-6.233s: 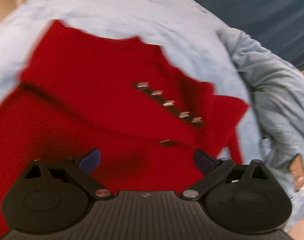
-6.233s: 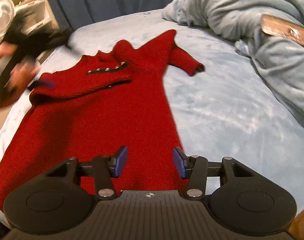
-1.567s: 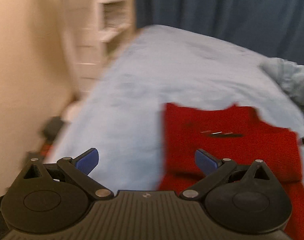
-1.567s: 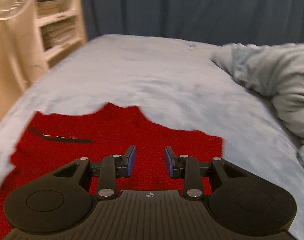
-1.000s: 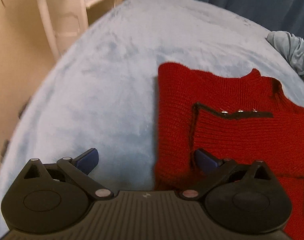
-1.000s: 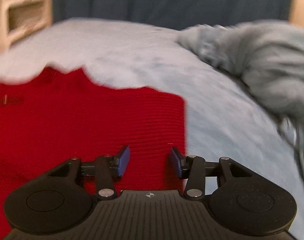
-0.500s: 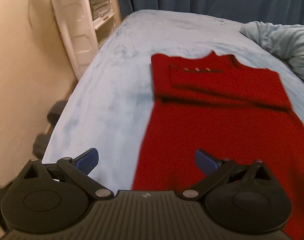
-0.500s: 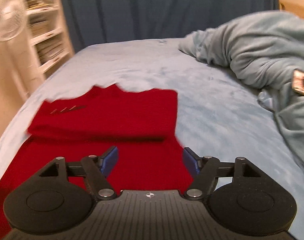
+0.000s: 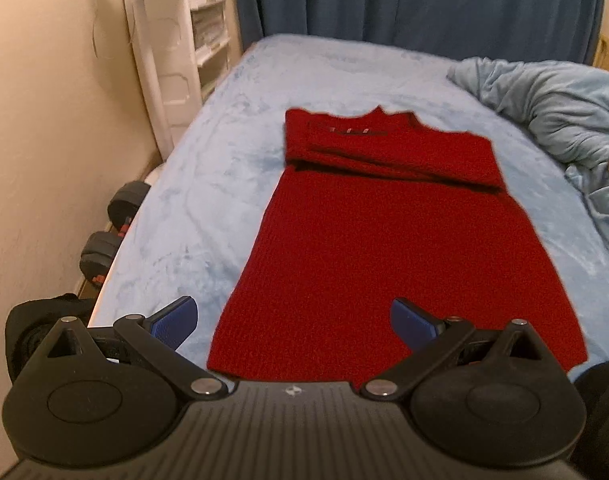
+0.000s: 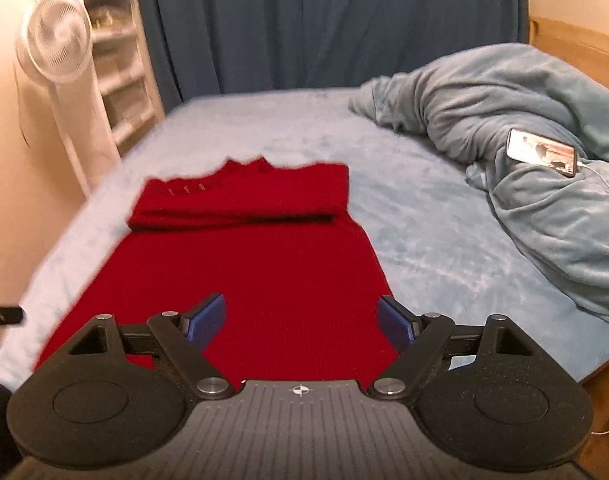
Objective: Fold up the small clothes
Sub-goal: 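Move both grippers down to the cardigan hem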
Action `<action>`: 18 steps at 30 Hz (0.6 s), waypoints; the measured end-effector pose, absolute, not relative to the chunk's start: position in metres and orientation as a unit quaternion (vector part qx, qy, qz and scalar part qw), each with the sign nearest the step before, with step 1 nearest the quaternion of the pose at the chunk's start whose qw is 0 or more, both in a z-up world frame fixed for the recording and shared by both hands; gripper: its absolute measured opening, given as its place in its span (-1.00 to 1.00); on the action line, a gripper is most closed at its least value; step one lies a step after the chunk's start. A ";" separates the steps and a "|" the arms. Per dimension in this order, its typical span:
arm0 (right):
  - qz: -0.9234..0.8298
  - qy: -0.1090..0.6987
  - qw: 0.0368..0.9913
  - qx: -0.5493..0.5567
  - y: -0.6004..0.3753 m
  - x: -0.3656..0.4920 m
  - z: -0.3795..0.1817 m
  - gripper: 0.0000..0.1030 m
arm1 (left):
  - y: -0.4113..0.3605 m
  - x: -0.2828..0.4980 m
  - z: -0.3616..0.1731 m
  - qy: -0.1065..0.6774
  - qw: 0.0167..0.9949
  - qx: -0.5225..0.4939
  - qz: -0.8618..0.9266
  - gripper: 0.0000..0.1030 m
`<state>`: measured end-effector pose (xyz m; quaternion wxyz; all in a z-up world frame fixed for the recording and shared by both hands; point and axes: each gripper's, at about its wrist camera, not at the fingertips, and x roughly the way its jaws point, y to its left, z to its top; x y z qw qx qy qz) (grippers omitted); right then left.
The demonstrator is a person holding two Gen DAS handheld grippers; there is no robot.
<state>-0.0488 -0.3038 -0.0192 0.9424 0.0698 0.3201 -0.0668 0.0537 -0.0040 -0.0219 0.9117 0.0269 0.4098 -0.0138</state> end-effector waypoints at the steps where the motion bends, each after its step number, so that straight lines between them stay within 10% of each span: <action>1: -0.065 0.316 0.944 0.067 -0.302 -0.055 -0.016 0.64 | -0.005 0.044 -0.019 0.401 0.916 0.025 -0.014 0.99; 18: -0.032 0.309 0.949 0.057 -0.265 -0.124 -0.017 0.64 | -0.013 -0.009 0.004 0.357 0.933 0.038 -0.026 0.99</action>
